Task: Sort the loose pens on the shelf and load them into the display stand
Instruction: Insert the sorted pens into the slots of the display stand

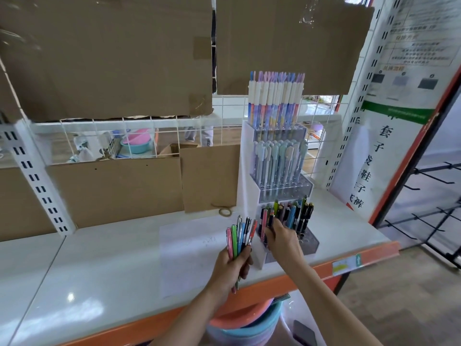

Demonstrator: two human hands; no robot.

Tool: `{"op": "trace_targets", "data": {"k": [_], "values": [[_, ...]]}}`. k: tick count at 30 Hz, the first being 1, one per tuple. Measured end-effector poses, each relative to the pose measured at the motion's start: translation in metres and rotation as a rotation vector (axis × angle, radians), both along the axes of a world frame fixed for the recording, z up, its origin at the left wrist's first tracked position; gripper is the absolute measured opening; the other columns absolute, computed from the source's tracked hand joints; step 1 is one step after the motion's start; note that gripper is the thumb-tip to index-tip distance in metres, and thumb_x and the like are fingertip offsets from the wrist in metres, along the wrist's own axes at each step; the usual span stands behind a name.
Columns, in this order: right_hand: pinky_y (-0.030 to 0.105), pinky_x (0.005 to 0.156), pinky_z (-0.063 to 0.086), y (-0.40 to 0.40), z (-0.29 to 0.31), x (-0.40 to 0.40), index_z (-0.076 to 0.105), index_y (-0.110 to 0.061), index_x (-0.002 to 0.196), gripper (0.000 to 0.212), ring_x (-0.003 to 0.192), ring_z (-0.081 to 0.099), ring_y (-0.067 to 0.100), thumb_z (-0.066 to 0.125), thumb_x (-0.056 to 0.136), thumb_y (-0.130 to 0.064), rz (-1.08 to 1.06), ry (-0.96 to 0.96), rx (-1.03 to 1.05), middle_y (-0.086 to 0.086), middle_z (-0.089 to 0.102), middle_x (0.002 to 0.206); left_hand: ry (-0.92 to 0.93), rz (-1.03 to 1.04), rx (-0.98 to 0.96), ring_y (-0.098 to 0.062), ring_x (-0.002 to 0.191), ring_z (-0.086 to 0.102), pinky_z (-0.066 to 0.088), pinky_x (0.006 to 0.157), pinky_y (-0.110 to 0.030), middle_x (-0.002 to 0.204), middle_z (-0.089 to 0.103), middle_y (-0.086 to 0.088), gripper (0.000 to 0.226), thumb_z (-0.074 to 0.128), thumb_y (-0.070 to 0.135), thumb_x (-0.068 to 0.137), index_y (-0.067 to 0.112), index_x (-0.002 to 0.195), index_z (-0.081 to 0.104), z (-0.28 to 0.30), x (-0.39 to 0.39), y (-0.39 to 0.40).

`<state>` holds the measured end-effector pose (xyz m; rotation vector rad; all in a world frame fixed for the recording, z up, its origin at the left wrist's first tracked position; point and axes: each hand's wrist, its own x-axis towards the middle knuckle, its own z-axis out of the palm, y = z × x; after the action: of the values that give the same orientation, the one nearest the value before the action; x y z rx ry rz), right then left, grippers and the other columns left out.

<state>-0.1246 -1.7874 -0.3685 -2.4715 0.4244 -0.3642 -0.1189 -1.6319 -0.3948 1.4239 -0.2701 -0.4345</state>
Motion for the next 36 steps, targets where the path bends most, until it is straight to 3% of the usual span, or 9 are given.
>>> {"op": "trace_targets", "data": {"k": [3, 6, 10, 14, 17, 19, 23, 28, 36], "values": [[0.037, 0.057, 0.044, -0.001, 0.012, 0.005, 0.039, -0.008, 0.084, 0.019, 0.062, 0.055, 0.028, 0.041, 0.100, -0.018, 0.036, 0.056, -0.090, 0.009, 0.053, 0.071, 0.005, 0.003, 0.003, -0.017, 0.052, 0.045, 0.036, 0.053, -0.029, 0.064, 0.053, -0.011, 0.020, 0.055, 0.020, 0.094, 0.006, 0.080, 0.059, 0.002, 0.000, 0.001], [0.038, 0.059, 0.046, -0.001, 0.015, 0.006, 0.039, -0.009, 0.084, 0.018, 0.064, 0.056, 0.028, 0.041, 0.100, -0.018, 0.041, 0.085, -0.125, 0.009, 0.053, 0.072, 0.008, 0.006, -0.013, -0.016, 0.052, 0.045, 0.037, 0.052, -0.028, 0.062, 0.055, -0.006, 0.018, 0.055, 0.019, 0.094, 0.005, 0.082, 0.058, 0.004, 0.001, 0.002], [0.029, 0.051, 0.029, -0.002, -0.002, -0.002, 0.036, -0.009, 0.077, 0.023, 0.056, 0.041, 0.019, 0.046, 0.097, -0.011, -0.026, -0.006, -0.006, 0.006, 0.048, 0.062, 0.000, 0.013, -0.013, -0.016, 0.050, 0.044, 0.037, 0.051, -0.027, 0.060, 0.054, -0.005, 0.020, 0.055, 0.020, 0.093, 0.006, 0.079, 0.058, 0.002, 0.001, 0.004], [0.030, 0.052, 0.028, -0.002, -0.011, -0.011, 0.041, -0.006, 0.077, 0.021, 0.060, 0.054, 0.037, 0.048, 0.097, -0.010, -0.018, -0.070, 0.047, 0.017, 0.058, 0.067, 0.002, 0.010, 0.002, -0.017, 0.052, 0.045, 0.037, 0.053, -0.029, 0.063, 0.052, -0.011, 0.023, 0.056, 0.023, 0.093, 0.008, 0.076, 0.059, -0.001, 0.003, 0.006], [0.032, 0.051, 0.024, 0.004, -0.005, -0.008, 0.033, -0.011, 0.073, 0.027, 0.053, 0.041, 0.022, 0.046, 0.097, -0.012, 0.024, -0.061, -0.038, 0.003, 0.045, 0.062, 0.000, 0.012, 0.010, -0.018, 0.052, 0.045, 0.037, 0.053, -0.029, 0.063, 0.052, -0.011, 0.024, 0.056, 0.024, 0.093, 0.009, 0.075, 0.060, -0.002, 0.002, 0.005], [0.026, 0.048, 0.023, 0.008, -0.003, -0.006, 0.033, -0.012, 0.077, 0.024, 0.054, 0.036, 0.017, 0.043, 0.098, -0.014, 0.053, -0.051, -0.128, -0.002, 0.040, 0.065, -0.003, 0.004, 0.006, -0.017, 0.051, 0.044, 0.037, 0.053, -0.029, 0.062, 0.052, -0.010, 0.024, 0.056, 0.025, 0.093, 0.008, 0.076, 0.060, -0.001, 0.001, 0.004], [0.032, 0.053, 0.028, 0.013, -0.003, -0.006, 0.035, -0.009, 0.082, 0.019, 0.062, 0.042, 0.024, 0.043, 0.098, -0.014, 0.058, -0.084, -0.182, 0.004, 0.045, 0.075, -0.004, 0.003, -0.007, -0.016, 0.051, 0.045, 0.038, 0.052, -0.027, 0.062, 0.053, -0.009, 0.023, 0.055, 0.022, 0.094, 0.008, 0.077, 0.060, 0.001, 0.002, 0.006], [0.031, 0.050, 0.029, 0.004, -0.008, -0.009, 0.037, -0.008, 0.077, 0.022, 0.055, 0.048, 0.025, 0.046, 0.098, -0.010, -0.017, -0.119, -0.026, 0.006, 0.051, 0.065, 0.011, 0.015, -0.014, -0.015, 0.050, 0.044, 0.037, 0.051, -0.028, 0.061, 0.054, -0.006, 0.021, 0.055, 0.020, 0.094, 0.007, 0.078, 0.059, 0.000, 0.004, 0.008], [0.031, 0.058, 0.033, 0.006, 0.011, 0.005, 0.041, -0.008, 0.088, 0.016, 0.066, 0.047, 0.024, 0.037, 0.101, -0.017, 0.027, 0.075, -0.159, 0.014, 0.059, 0.082, 0.028, 0.029, 0.010, -0.018, 0.051, 0.045, 0.035, 0.053, -0.031, 0.063, 0.053, -0.011, 0.023, 0.056, 0.022, 0.094, 0.008, 0.077, 0.061, 0.000, 0.003, 0.002]]}}
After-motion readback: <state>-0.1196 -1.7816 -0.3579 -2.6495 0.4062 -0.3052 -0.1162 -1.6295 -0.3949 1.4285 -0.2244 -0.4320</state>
